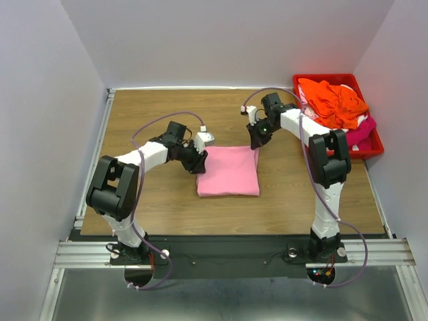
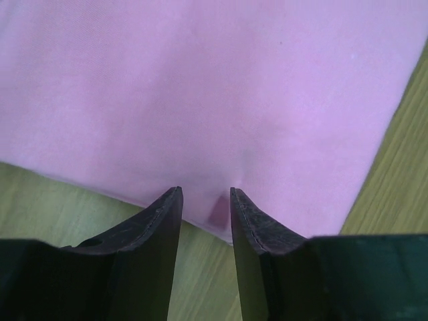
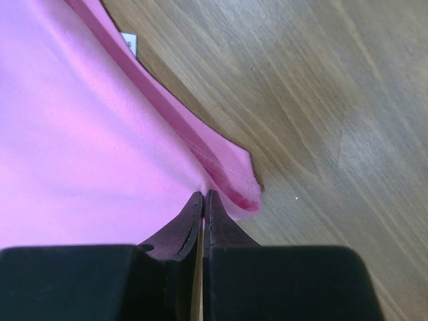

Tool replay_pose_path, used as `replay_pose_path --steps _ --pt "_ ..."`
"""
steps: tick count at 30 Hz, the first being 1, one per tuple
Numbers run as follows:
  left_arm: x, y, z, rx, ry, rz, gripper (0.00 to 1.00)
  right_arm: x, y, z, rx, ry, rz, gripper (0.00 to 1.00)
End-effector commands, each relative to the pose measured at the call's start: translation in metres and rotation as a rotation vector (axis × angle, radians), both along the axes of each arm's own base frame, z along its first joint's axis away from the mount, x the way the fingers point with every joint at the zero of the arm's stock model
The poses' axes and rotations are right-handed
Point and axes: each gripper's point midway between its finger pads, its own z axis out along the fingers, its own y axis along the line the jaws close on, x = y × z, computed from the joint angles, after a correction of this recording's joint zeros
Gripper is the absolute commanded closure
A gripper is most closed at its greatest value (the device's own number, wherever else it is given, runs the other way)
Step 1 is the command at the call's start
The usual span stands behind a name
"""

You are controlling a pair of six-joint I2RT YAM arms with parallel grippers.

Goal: Fold and stack the t-shirts
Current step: Fold the tshirt

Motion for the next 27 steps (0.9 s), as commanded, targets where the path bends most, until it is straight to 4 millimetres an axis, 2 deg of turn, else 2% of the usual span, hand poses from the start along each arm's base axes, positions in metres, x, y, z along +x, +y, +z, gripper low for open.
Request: replay_pose_path --steps 1,4,9,12,17,19,21,22,23,24,25,27 --pt "0.047 -0.011 0.078 -0.135 -0.161 0.025 0.52 0.009 -0.009 -0.014 -0.042 -0.010 0.004 0.99" --pt "0.075 -0.006 0.084 -0.129 -0.180 0.056 0.49 0.012 -0.008 -0.013 -0.041 -0.014 0.001 0.99" --pt "0.104 -0.003 0.070 -0.102 -0.195 0.086 0.46 0.017 -0.007 -0.011 -0.039 -0.026 -0.001 0.99" --pt "0.114 -0.004 0.057 -0.092 -0.185 0.092 0.45 0.018 -0.008 -0.015 -0.046 -0.021 -0.007 0.99" --pt "0.119 -0.005 0.031 -0.065 -0.143 0.086 0.45 0.020 -0.007 -0.018 -0.046 -0.014 -0.017 0.99" --pt "0.122 -0.003 0.023 -0.051 -0.132 0.094 0.51 0.022 -0.007 -0.019 -0.047 -0.015 -0.021 0.99" --pt "0.130 0.003 0.016 -0.045 -0.125 0.120 0.61 0.024 -0.007 -0.021 -0.048 -0.012 -0.030 0.99" --pt "0.133 0.006 0.014 -0.039 -0.116 0.135 0.74 0.026 -0.007 -0.021 -0.048 -0.013 -0.038 0.99" --pt "0.141 0.013 0.015 -0.049 -0.126 0.163 0.81 0.027 -0.006 -0.023 -0.050 -0.009 -0.048 0.99" --pt "0.148 0.016 0.019 -0.056 -0.134 0.181 0.93 0.031 -0.005 -0.022 -0.046 -0.020 -0.059 1.00" --pt "0.152 0.018 0.021 -0.060 -0.134 0.200 0.97 0.036 -0.005 -0.020 -0.043 -0.029 -0.071 0.99" --pt "0.161 0.023 0.026 -0.060 -0.137 0.217 0.98 0.045 -0.003 -0.018 -0.036 -0.052 -0.108 0.99"
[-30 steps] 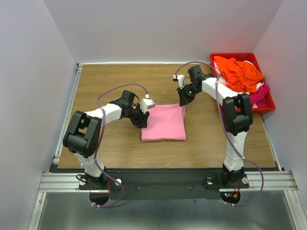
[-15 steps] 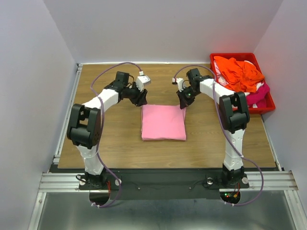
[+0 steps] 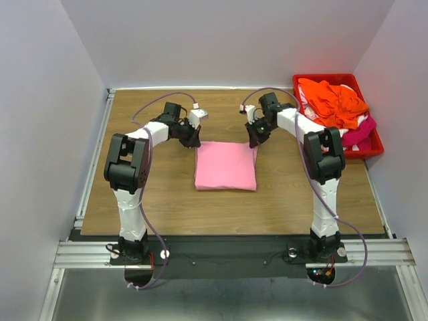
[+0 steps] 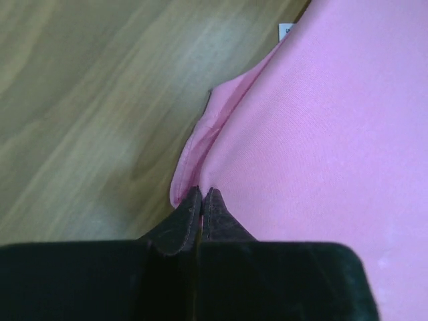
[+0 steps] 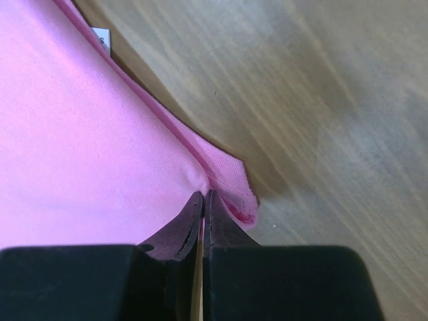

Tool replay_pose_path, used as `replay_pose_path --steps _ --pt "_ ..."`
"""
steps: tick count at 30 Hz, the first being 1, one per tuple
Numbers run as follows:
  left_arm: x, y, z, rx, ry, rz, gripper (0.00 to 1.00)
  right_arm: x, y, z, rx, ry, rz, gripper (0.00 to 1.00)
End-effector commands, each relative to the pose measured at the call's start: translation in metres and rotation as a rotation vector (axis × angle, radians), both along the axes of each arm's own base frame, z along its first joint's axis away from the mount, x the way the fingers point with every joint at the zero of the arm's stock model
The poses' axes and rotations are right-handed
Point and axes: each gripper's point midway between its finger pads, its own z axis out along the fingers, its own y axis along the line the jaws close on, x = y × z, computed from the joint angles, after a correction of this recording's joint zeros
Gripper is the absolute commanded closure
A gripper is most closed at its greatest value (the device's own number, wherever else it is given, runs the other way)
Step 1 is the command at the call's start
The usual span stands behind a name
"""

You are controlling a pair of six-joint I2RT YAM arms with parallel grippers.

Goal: Fold and stack the t-shirts
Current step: Fold the tshirt

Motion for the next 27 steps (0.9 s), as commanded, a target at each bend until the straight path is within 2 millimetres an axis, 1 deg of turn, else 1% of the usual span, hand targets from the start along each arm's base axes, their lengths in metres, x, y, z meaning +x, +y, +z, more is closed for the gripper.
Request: replay_pose_path --steps 1,2,3,4,5,6,7,8,9,10,11,12,14,15,16,17,18,19,20,21,22,23,24,26,27 --pt "0.035 0.013 0.033 -0.024 -0.083 0.061 0.91 0.035 0.000 0.013 0.007 -0.094 -0.077 0.99" --pt "0.035 0.014 0.035 -0.023 -0.075 0.066 0.85 0.039 0.002 0.017 0.015 -0.105 -0.084 0.99" --pt "0.036 0.015 0.045 -0.034 -0.088 0.071 0.76 0.043 0.004 0.022 0.027 -0.110 -0.109 0.91" --pt "0.039 0.019 0.054 -0.048 -0.097 0.088 0.63 0.047 0.005 0.032 0.039 -0.126 -0.119 0.81" --pt "0.039 0.018 0.065 -0.084 -0.092 0.095 0.58 0.050 0.006 0.042 0.054 -0.141 -0.135 0.72" --pt "0.039 0.019 0.085 -0.113 -0.116 0.109 0.52 0.055 0.008 0.053 0.068 -0.169 -0.144 0.57" --pt "0.039 0.022 0.096 -0.138 -0.125 0.127 0.46 0.057 0.008 0.076 0.090 -0.211 -0.154 0.50" --pt "0.038 0.021 0.108 -0.164 -0.138 0.136 0.46 0.059 0.008 0.089 0.109 -0.235 -0.166 0.46" --pt "0.032 0.019 0.129 -0.209 -0.157 0.145 0.46 0.059 0.013 0.101 0.146 -0.239 -0.186 0.43" --pt "0.025 0.014 0.140 -0.242 -0.162 0.135 0.46 0.058 0.016 0.113 0.177 -0.250 -0.188 0.42" --pt "0.022 0.006 0.155 -0.303 -0.184 0.117 0.46 0.053 0.020 0.131 0.222 -0.251 -0.205 0.42" --pt "0.008 0.001 0.160 -0.362 -0.130 0.142 0.46 0.044 0.029 0.139 0.286 -0.227 -0.184 0.42" --pt "-0.007 -0.013 0.165 -0.446 -0.072 0.116 0.48 0.030 0.041 0.146 0.371 -0.169 -0.177 0.43" --pt "-0.015 -0.026 0.159 -0.473 -0.039 0.096 0.49 0.019 0.054 0.154 0.469 -0.095 -0.179 0.44" --pt "-0.021 -0.034 0.155 -0.499 0.017 0.104 0.50 0.007 0.058 0.142 0.499 -0.017 -0.189 0.44" --pt "-0.025 -0.042 0.154 -0.520 0.027 0.080 0.50 -0.002 0.064 0.135 0.533 0.045 -0.192 0.45" --pt "-0.033 -0.052 0.138 -0.526 0.084 0.070 0.50 -0.009 0.074 0.136 0.610 0.123 -0.194 0.45" --pt "-0.038 -0.057 0.132 -0.547 0.143 0.078 0.50 -0.021 0.077 0.117 0.621 0.208 -0.213 0.46" --pt "-0.037 -0.063 0.130 -0.573 0.148 0.067 0.50 -0.026 0.081 0.111 0.642 0.251 -0.219 0.46" --pt "-0.040 -0.069 0.114 -0.577 0.203 0.070 0.50 -0.028 0.085 0.102 0.665 0.305 -0.233 0.46" --pt "-0.039 -0.073 0.110 -0.599 0.237 0.080 0.49 -0.030 0.085 0.091 0.663 0.335 -0.247 0.47" --pt "-0.039 -0.073 0.100 -0.592 0.258 0.088 0.49 -0.029 0.085 0.086 0.660 0.340 -0.251 0.47" --pt "-0.034 -0.075 0.089 -0.603 0.284 0.105 0.49 -0.024 0.081 0.068 0.629 0.331 -0.272 0.47" --pt "-0.024 -0.072 0.076 -0.599 0.289 0.144 0.49 -0.013 0.073 0.052 0.604 0.309 -0.287 0.47" --pt "-0.018 -0.071 0.060 -0.588 0.313 0.163 0.49 -0.010 0.071 0.046 0.605 0.315 -0.286 0.47"
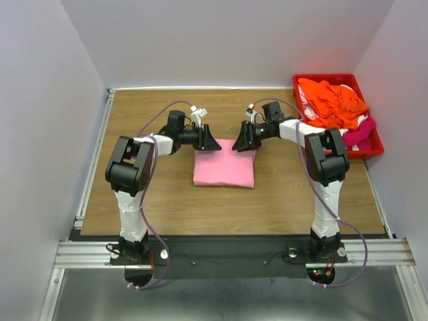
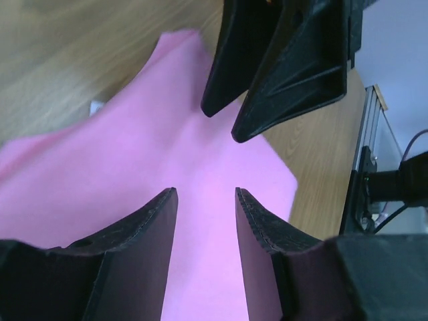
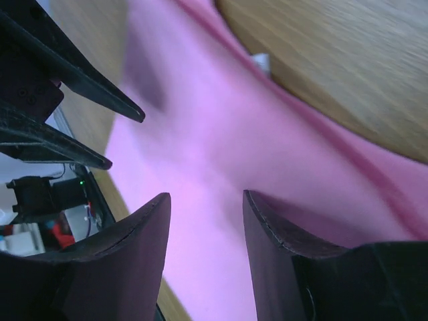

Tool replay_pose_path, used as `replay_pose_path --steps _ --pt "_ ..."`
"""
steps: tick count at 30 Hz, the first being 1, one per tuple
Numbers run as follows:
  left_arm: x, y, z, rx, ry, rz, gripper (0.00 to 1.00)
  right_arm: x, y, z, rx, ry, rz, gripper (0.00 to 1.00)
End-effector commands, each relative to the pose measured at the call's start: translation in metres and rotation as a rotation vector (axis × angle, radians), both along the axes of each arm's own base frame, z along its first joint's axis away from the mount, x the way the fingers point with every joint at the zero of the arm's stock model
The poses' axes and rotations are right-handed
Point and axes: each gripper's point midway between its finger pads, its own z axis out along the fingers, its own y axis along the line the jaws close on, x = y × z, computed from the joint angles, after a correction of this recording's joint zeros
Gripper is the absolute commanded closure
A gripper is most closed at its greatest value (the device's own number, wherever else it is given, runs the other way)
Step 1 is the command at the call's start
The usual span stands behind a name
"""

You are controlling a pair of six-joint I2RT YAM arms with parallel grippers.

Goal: Fold and stack the t-shirts
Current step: Fold the tshirt

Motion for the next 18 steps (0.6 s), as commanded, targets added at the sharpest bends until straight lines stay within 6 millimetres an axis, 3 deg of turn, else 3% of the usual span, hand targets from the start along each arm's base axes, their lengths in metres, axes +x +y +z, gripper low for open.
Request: replay_pose_path --steps 1,3,6,8,10,11,12,13,15,16,17,18 --pt "0.028 0.012 -0.011 -0.057 0.039 0.069 0.49 0.023 -0.002 -0.011 0.048 -0.010 -0.013 0.47" --pt "0.036 0.022 -0.032 -0.047 0.090 0.103 0.49 0.034 -0.012 -0.033 0.029 0.004 -0.035 0.47" --pt "0.054 0.046 -0.039 -0.052 0.112 0.158 0.49 0.052 -0.017 -0.035 0.017 -0.025 -0.055 0.47" --pt "0.060 0.060 -0.032 -0.060 0.107 0.171 0.49 0.059 -0.016 -0.014 0.037 -0.064 -0.054 0.47" --pt "0.056 0.064 -0.010 -0.067 0.049 0.154 0.49 0.057 -0.015 0.005 0.051 -0.091 -0.046 0.47" --pt "0.049 0.064 -0.003 -0.066 0.049 0.139 0.49 0.053 -0.014 0.018 0.066 -0.087 -0.050 0.46" --pt "0.043 0.063 0.020 -0.077 -0.003 0.122 0.49 0.048 -0.013 0.042 0.090 -0.118 -0.043 0.46" --pt "0.032 0.063 0.021 -0.079 0.007 0.113 0.48 0.039 -0.010 0.056 0.119 -0.119 -0.022 0.46" --pt "0.014 0.057 0.043 -0.102 -0.014 0.080 0.48 0.016 -0.003 0.060 0.128 -0.085 -0.002 0.46" --pt "-0.003 0.049 0.038 -0.099 0.005 0.052 0.49 0.003 -0.001 0.071 0.143 -0.089 0.014 0.46" --pt "-0.010 0.045 0.039 -0.096 0.000 0.042 0.49 -0.010 0.007 0.070 0.146 -0.069 0.036 0.46" --pt "-0.019 0.039 0.044 -0.095 -0.012 0.027 0.49 -0.028 0.009 0.056 0.143 -0.012 0.053 0.47"
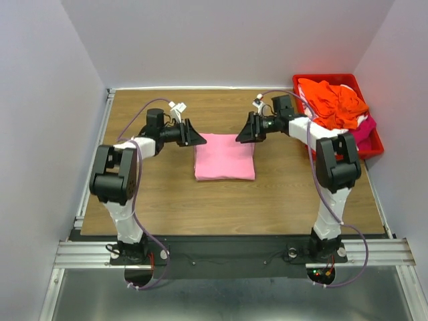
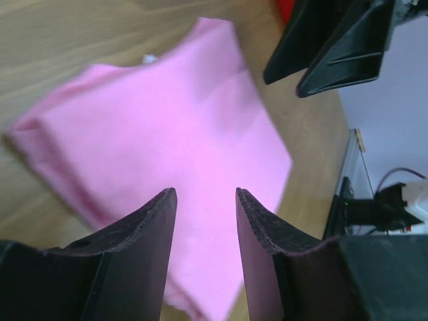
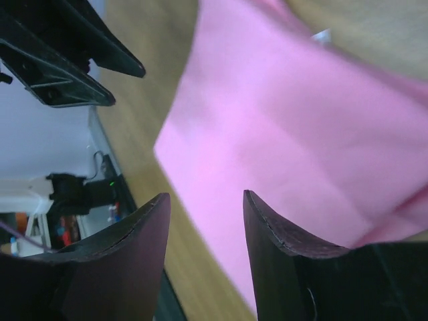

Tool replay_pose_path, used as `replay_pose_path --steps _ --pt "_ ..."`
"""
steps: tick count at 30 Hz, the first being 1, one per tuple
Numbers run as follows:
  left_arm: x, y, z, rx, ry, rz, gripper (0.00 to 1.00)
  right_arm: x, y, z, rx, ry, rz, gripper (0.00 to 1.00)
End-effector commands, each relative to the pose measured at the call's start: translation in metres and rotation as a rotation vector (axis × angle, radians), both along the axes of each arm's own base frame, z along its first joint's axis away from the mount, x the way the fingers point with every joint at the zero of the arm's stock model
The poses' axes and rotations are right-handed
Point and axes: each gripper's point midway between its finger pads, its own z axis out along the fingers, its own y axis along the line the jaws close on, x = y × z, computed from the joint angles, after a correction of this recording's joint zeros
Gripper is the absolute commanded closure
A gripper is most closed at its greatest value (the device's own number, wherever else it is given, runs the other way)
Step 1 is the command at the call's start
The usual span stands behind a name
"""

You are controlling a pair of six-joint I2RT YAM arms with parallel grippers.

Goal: Fold and stack the t-shirts
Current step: Fold the tshirt

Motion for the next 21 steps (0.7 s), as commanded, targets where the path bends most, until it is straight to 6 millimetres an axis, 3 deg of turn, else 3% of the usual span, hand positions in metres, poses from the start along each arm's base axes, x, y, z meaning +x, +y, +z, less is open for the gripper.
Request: replay_pose_path --steps 1,5,8,10,13,17,20,21 --pt "-0.052 -0.039 0.036 -0.029 -0.103 -0.156 0.50 -0.053 0.025 0.035 0.069 -0.010 0.105 0.47" --pt "-0.078 -0.062 0.005 -0.003 -0.036 -0.216 0.51 -0.091 0.031 -0.014 0.037 0.109 0.160 0.53" --pt "-0.079 -0.063 -0.017 0.011 0.034 -0.203 0.55 -0.097 0.028 -0.037 0.015 0.150 0.163 0.56" --pt "-0.078 -0.058 -0.043 0.029 0.100 -0.189 0.56 -0.099 0.023 -0.056 -0.015 0.161 0.163 0.57" --pt "-0.071 -0.042 -0.071 0.058 0.156 -0.153 0.58 -0.098 0.014 -0.076 -0.039 0.179 0.152 0.60" --pt "-0.062 -0.015 -0.086 0.146 0.129 -0.138 0.58 -0.085 0.000 -0.070 -0.022 0.174 0.114 0.61" --pt "-0.061 -0.006 -0.068 0.178 0.050 -0.162 0.58 -0.088 0.002 -0.048 0.010 0.154 0.130 0.61" --pt "-0.063 -0.007 -0.052 0.174 0.005 -0.175 0.58 -0.092 0.005 -0.037 0.042 0.168 0.140 0.62"
